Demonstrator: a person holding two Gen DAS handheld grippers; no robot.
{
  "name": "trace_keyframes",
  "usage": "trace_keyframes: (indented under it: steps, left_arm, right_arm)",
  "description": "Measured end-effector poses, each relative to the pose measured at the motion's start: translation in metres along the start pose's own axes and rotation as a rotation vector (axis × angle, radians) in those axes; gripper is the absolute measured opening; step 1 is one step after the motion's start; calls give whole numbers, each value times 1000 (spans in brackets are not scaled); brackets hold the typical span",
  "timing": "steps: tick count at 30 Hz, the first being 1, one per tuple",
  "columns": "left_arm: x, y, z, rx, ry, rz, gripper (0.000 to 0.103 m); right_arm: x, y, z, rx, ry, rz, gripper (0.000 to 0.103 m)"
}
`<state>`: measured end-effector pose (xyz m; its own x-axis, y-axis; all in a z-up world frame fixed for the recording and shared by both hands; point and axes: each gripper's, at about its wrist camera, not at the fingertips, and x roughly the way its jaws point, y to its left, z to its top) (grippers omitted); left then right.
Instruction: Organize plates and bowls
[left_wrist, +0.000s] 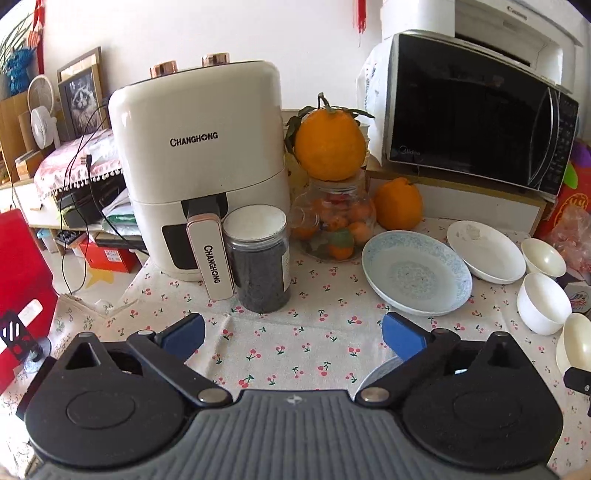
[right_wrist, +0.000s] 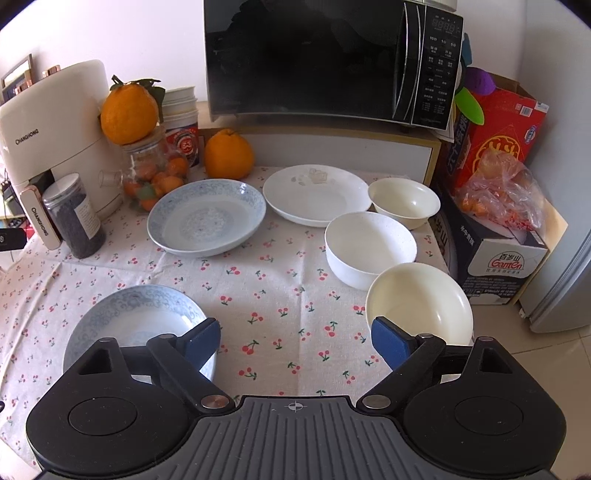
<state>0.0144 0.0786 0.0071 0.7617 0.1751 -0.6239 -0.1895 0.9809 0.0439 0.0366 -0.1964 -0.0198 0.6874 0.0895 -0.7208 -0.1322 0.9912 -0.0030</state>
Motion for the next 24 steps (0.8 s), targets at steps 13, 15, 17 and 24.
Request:
trace_keyframes:
  steps: [13, 15, 17, 24]
  left_arm:
    - [11, 7, 19, 2, 17, 32, 100]
    - [12, 3, 21, 8, 22, 28, 100]
    - [14, -5, 21, 29, 27, 34, 100]
    - [19, -19, 23, 32, 49, -11, 97]
  right_arm:
    - [-7, -36, 13, 42, -36, -144, 103]
    - [-6, -45, 13, 71, -38, -172, 103]
    - [-5, -52, 14, 90, -34, -181, 103]
    - [-7, -75, 17, 174, -38, -223, 103]
